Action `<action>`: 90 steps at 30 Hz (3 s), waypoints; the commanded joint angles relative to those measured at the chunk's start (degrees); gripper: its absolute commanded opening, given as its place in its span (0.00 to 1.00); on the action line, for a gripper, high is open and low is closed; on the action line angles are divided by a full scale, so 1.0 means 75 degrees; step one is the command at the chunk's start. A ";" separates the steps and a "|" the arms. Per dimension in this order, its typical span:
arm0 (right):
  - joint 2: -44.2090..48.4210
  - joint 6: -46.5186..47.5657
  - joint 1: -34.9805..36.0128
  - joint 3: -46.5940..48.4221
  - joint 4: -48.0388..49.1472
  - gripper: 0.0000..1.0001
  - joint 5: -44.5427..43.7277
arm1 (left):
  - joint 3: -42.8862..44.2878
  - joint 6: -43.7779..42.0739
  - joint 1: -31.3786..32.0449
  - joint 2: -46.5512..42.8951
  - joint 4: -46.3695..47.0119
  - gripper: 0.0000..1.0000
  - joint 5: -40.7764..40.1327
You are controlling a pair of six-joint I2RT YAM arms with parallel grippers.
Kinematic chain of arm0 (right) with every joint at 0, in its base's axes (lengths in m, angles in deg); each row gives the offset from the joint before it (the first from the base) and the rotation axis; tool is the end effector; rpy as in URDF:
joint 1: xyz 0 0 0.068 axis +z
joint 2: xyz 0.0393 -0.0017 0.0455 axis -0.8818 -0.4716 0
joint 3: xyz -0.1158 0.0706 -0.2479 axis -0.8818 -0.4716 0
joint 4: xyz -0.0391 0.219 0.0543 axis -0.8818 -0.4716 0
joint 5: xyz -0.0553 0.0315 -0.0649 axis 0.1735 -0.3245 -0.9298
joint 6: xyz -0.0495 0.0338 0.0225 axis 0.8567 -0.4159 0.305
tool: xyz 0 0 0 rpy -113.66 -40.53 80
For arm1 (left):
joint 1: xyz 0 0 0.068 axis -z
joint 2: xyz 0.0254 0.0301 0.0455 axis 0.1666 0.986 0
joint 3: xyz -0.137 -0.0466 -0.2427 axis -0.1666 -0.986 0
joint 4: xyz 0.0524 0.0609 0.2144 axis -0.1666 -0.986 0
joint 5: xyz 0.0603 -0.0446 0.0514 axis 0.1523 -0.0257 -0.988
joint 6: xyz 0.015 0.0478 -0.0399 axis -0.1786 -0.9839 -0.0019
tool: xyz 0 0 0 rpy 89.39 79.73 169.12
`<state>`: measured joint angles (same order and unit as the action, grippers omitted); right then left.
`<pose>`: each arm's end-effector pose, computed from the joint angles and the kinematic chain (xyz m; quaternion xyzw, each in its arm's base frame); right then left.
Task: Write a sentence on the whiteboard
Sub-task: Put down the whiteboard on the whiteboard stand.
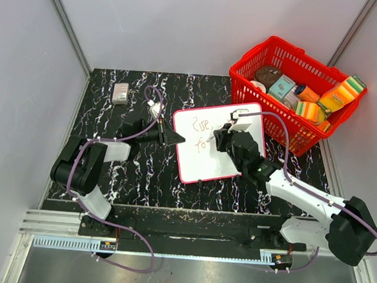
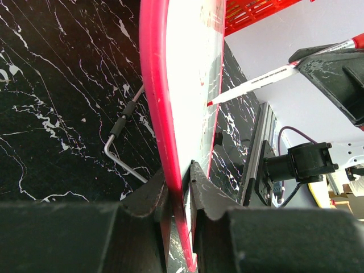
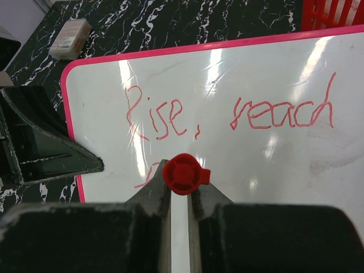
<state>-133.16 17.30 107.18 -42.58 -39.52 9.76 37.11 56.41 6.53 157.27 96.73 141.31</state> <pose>0.1903 0.1634 0.3018 -0.0609 0.7772 0.1723 0.6022 0.2864 -0.1235 0.2166 0.1334 0.7481 -0.5568 0.3356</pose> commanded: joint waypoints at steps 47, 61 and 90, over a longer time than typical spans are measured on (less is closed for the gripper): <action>0.0144 -0.0227 -0.0300 -0.0063 0.0323 0.00 -0.0493 | 0.0140 -0.0690 0.0136 -0.0192 0.0178 0.00 -0.0056; 0.0073 -0.0251 -0.0535 -0.0039 0.0406 0.00 -0.0271 | 0.0140 -0.0702 0.0147 -0.0192 0.0178 0.00 -0.0067; 0.1010 -0.0509 -0.0640 -0.0203 -0.0004 0.00 0.0174 | 0.0140 -0.0690 0.0136 -0.0192 0.0178 0.00 -0.0067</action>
<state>-128.62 13.65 103.58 -46.66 -39.48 10.02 37.11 56.39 6.53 157.27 96.53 141.26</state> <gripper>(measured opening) 0.133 0.186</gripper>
